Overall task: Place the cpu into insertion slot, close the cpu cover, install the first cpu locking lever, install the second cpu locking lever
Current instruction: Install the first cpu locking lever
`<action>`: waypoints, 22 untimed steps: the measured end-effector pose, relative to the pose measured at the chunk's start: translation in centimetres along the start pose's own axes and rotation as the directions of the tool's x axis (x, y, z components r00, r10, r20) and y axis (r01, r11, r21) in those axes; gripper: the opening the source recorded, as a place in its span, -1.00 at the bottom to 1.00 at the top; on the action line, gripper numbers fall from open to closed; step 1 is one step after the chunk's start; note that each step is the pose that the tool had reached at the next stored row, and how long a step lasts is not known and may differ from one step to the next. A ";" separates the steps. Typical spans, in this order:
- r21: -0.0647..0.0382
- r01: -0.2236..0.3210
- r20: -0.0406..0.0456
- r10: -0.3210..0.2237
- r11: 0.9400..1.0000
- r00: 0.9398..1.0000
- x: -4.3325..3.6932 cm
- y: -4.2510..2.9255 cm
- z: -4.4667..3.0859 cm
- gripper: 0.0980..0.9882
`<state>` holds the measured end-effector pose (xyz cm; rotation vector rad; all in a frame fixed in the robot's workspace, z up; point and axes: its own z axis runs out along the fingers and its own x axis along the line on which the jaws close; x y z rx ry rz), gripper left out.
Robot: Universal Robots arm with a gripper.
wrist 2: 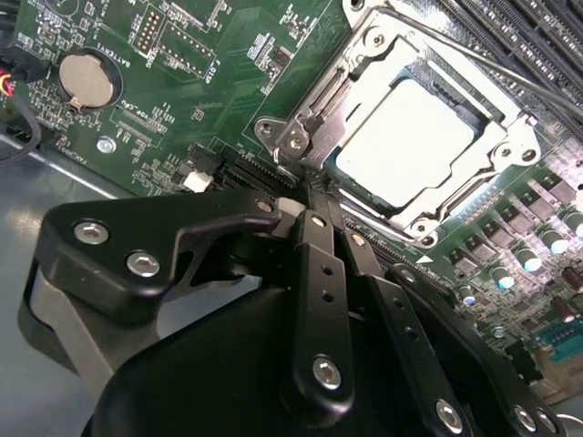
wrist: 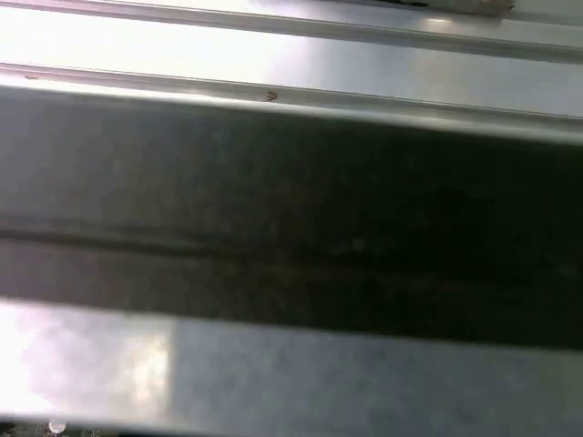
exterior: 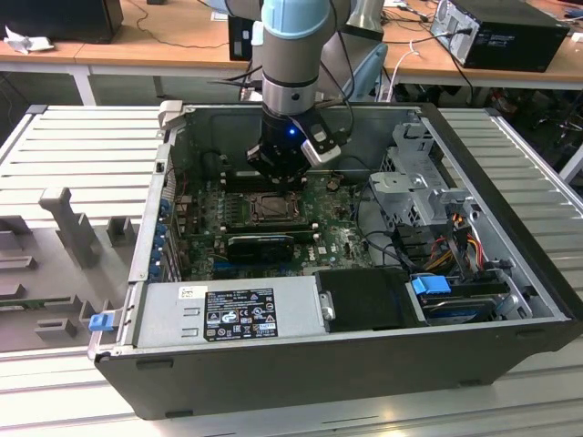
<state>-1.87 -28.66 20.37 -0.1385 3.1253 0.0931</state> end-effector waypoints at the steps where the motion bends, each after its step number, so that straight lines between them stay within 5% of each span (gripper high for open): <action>1: 0.002 0.000 0.000 0.000 1.000 1.000 0.00 0.00 0.10 -0.98; 8: -0.012 0.000 0.001 0.000 1.000 1.000 -0.01 0.08 0.14 -0.98; 12: -0.012 0.000 0.001 0.000 1.000 1.000 -0.04 0.23 -1.59 -0.98; 22: -0.012 0.000 0.001 0.000 1.000 1.000 0.01 -0.31 -1.63 -0.98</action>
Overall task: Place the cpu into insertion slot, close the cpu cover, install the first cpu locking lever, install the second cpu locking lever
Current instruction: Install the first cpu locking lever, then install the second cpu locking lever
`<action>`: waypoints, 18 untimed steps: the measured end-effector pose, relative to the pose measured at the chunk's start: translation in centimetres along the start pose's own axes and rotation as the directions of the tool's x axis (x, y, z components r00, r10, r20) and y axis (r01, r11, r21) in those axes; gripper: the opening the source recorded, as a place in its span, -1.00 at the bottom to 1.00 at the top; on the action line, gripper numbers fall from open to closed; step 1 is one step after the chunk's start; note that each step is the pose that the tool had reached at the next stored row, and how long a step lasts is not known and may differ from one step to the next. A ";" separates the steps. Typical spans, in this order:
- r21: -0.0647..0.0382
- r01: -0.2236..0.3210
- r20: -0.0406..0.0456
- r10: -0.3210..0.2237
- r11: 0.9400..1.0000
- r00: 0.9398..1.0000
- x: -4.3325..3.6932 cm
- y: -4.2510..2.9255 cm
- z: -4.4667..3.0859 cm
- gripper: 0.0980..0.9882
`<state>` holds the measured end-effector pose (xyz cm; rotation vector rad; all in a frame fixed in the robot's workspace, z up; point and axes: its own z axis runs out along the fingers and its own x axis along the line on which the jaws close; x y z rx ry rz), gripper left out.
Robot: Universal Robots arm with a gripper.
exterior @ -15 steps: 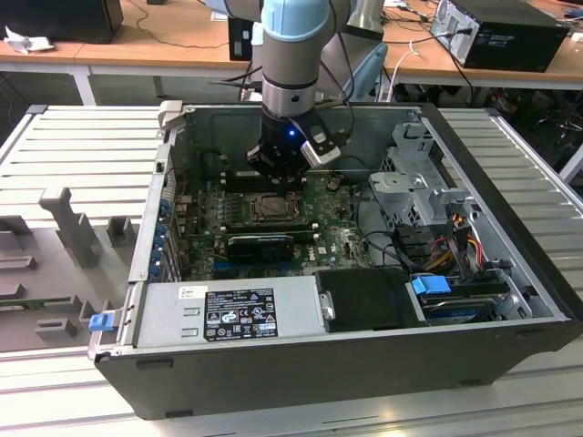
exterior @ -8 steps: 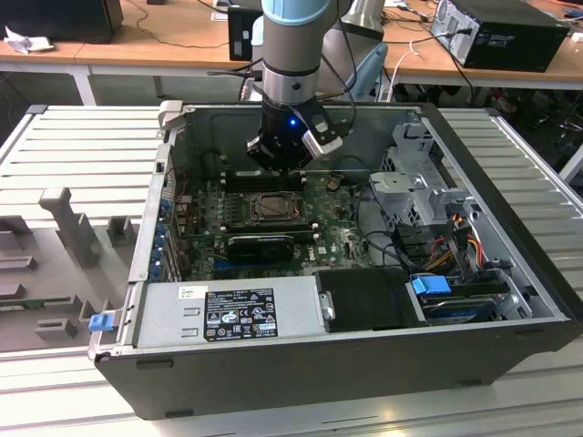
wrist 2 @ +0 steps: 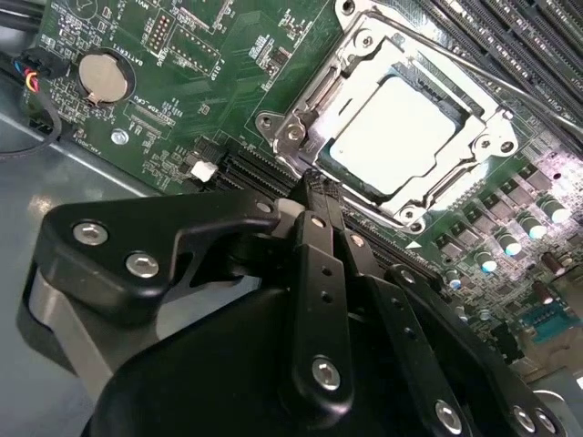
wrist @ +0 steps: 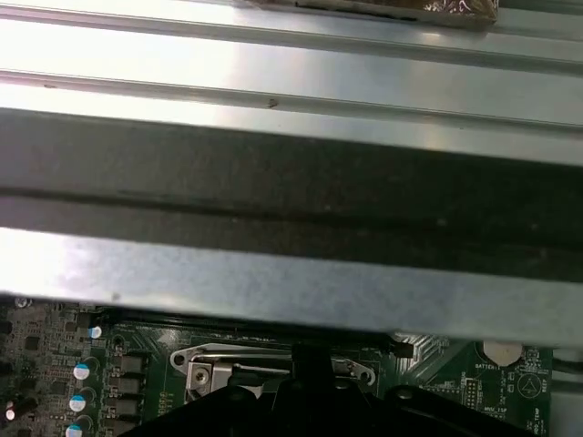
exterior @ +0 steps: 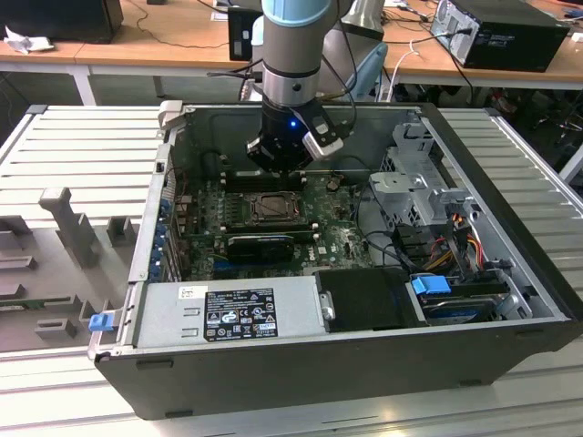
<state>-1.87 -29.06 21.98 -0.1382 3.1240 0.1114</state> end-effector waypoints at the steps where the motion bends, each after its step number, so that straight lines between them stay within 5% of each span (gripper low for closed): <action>1: 0.000 0.000 0.000 0.000 1.000 1.000 0.00 -0.03 0.00 -0.98; 18: 0.000 0.000 0.000 0.000 1.000 1.000 0.03 -0.54 -1.20 -0.98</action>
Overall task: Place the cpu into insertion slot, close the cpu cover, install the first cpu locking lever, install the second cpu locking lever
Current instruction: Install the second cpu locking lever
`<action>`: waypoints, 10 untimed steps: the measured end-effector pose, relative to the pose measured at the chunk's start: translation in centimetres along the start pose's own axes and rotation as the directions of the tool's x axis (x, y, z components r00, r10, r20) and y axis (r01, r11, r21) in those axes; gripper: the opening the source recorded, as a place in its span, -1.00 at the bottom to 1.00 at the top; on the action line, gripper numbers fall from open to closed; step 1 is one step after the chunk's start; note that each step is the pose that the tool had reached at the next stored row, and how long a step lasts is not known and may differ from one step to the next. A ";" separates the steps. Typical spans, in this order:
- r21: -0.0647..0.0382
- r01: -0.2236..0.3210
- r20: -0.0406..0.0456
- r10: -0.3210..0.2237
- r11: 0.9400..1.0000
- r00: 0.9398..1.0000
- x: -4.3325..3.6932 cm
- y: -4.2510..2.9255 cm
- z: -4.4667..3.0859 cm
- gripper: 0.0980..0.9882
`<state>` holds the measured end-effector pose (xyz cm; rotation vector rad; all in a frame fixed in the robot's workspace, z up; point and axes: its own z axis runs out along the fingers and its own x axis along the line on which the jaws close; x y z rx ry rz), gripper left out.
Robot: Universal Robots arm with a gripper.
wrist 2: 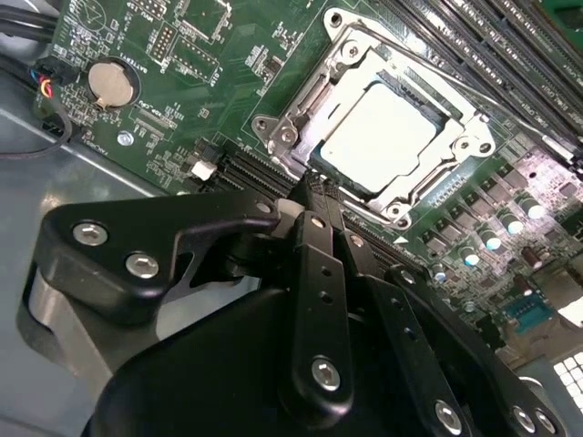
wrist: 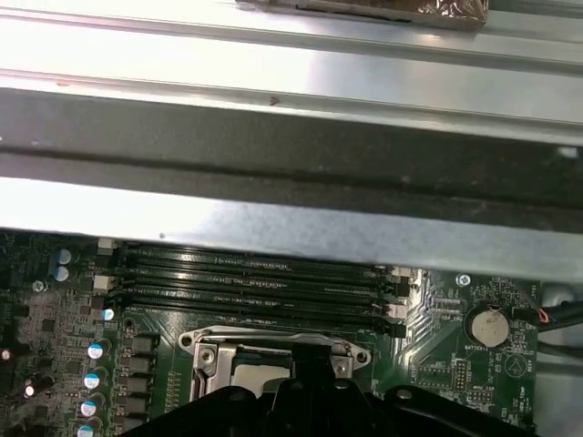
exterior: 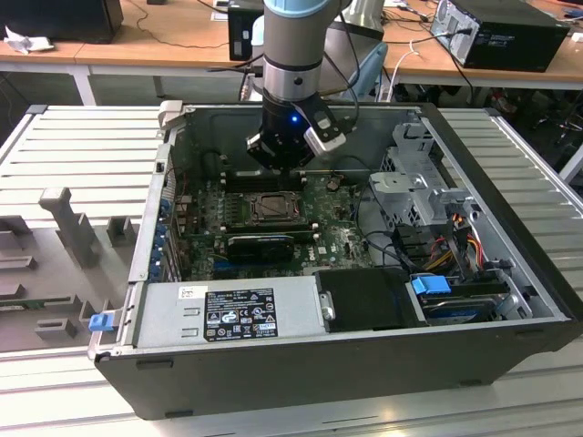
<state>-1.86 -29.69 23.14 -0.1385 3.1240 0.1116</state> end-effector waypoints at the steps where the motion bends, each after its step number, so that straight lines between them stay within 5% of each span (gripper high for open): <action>1: 0.000 0.000 0.000 0.000 1.000 1.000 0.00 -0.06 -0.01 -0.98; 10: 0.000 0.000 0.000 0.000 1.000 1.000 0.06 -0.58 -0.04 -0.98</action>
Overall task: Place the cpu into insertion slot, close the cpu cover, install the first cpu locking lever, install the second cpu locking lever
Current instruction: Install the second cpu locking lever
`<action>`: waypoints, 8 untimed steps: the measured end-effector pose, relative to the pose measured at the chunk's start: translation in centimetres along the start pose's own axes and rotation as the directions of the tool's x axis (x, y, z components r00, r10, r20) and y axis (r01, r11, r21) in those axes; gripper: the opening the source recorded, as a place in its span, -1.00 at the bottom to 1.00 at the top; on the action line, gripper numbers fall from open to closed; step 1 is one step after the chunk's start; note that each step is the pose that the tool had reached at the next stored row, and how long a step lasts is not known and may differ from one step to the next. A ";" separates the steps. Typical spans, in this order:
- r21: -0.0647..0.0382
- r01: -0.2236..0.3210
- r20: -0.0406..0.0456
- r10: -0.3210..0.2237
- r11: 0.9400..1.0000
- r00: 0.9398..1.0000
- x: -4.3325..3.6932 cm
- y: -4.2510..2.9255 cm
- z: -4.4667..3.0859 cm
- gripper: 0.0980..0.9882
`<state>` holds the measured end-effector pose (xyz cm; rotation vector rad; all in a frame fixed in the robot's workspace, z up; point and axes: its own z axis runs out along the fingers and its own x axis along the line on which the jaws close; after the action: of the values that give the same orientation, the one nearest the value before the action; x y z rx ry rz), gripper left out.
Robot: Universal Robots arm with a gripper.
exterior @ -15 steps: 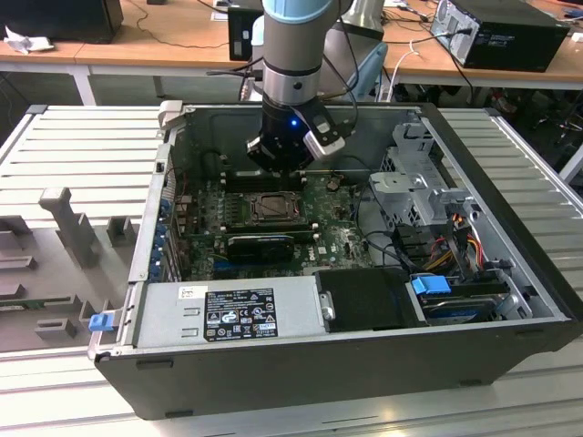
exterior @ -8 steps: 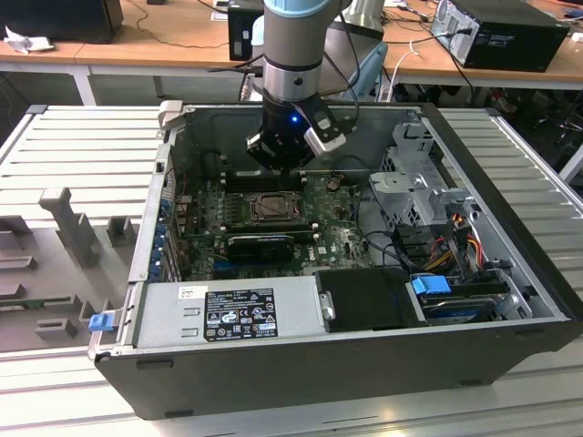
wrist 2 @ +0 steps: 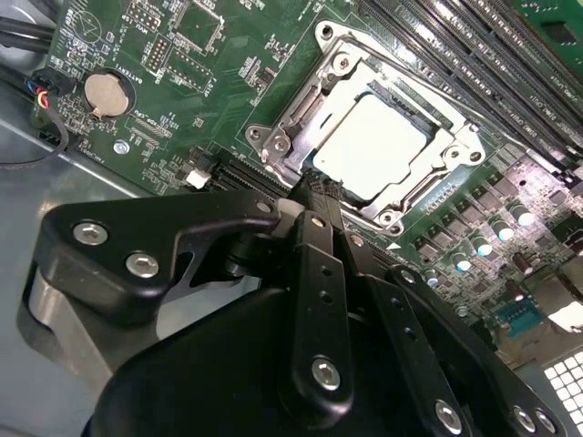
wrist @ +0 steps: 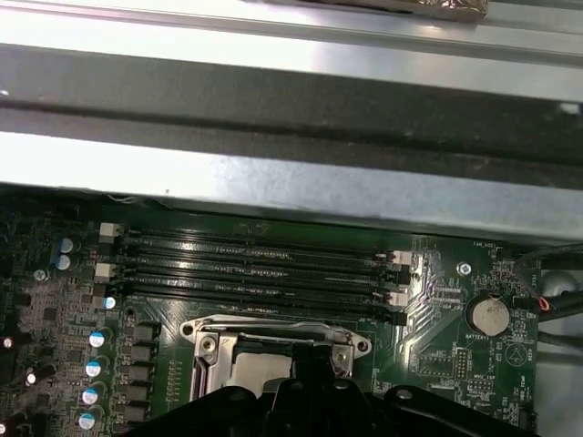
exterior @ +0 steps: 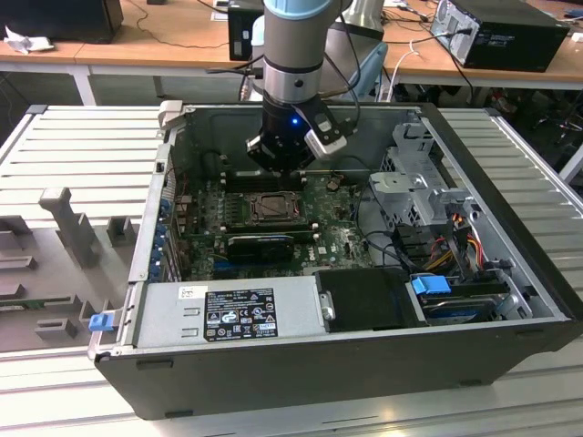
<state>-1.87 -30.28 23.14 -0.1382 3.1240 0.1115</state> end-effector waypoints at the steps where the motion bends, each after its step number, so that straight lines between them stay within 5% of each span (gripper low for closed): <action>1: 0.000 0.000 0.000 0.000 1.000 1.000 0.00 -0.05 -0.01 -0.98; 8: 0.000 0.000 0.000 0.000 1.000 1.000 0.02 -0.27 -0.02 -0.98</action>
<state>-1.87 -30.55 23.14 -0.1383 3.1241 0.1114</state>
